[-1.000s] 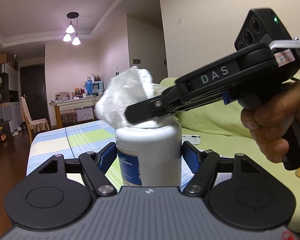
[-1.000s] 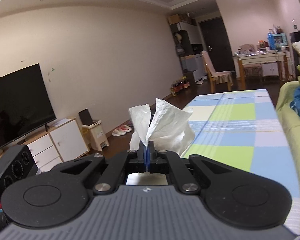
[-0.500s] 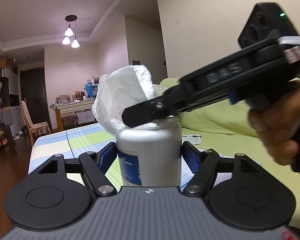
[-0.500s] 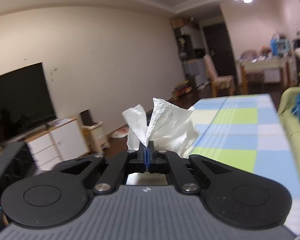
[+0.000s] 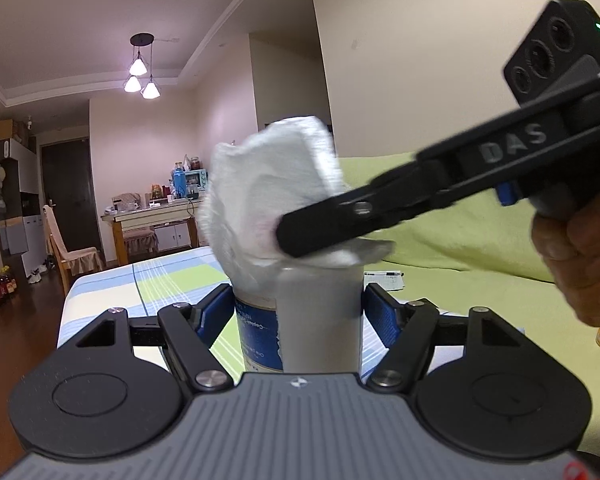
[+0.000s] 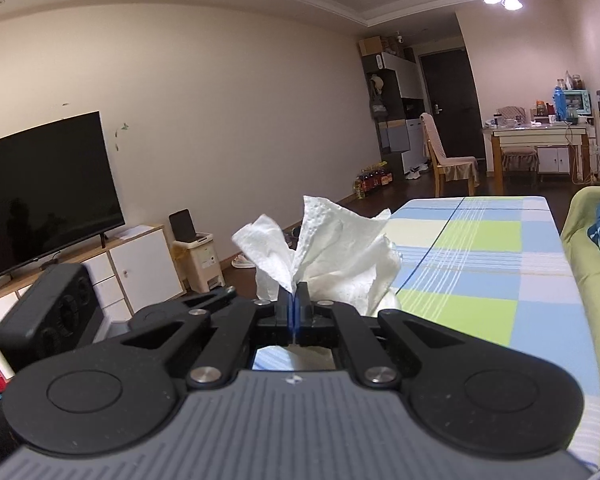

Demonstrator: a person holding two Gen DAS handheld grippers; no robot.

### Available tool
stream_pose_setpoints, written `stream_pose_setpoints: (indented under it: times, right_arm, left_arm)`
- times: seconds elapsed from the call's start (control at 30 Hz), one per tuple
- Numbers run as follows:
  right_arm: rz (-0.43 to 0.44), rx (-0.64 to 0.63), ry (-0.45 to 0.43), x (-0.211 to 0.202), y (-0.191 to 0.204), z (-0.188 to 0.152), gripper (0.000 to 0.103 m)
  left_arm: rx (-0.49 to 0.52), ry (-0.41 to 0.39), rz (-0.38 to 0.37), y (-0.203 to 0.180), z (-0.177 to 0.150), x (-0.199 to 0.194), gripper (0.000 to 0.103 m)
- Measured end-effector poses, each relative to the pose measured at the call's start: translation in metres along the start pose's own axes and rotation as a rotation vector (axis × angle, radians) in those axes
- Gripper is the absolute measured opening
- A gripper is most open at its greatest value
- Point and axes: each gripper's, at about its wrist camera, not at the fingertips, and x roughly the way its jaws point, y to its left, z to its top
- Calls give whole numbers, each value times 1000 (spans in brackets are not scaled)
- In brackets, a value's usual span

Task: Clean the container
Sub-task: 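Wipe the bottle cap with the tissue in the right gripper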

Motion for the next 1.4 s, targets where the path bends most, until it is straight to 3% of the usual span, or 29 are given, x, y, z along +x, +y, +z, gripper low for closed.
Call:
stream_pose_setpoints:
  times: [0.13, 0.33, 0.53, 0.73, 1.03, 1.4]
  right_arm:
    - [-23, 38, -19, 11, -15, 3, 0]
    - [-74, 14, -27, -8, -21, -1, 0]
    - [-40, -3, -15, -20, -4, -6, 0]
    - [3, -3, -19, -4, 0, -4, 0]
    - [-47, 43, -47, 6, -29, 1, 0]
    - [-72, -81, 32, -11, 10, 3, 0]
  left_arm:
    - [1, 2, 2, -1, -10, -10, 71]
    - [-21, -3, -6, 2, -13, -13, 71]
    - [1, -10, -5, -1, -15, -9, 71]
    - [5, -4, 4, -2, -15, -12, 71]
    - [-20, 0, 8, 2, -18, -19, 71]
    - [-10, -8, 5, 2, -18, -14, 71]
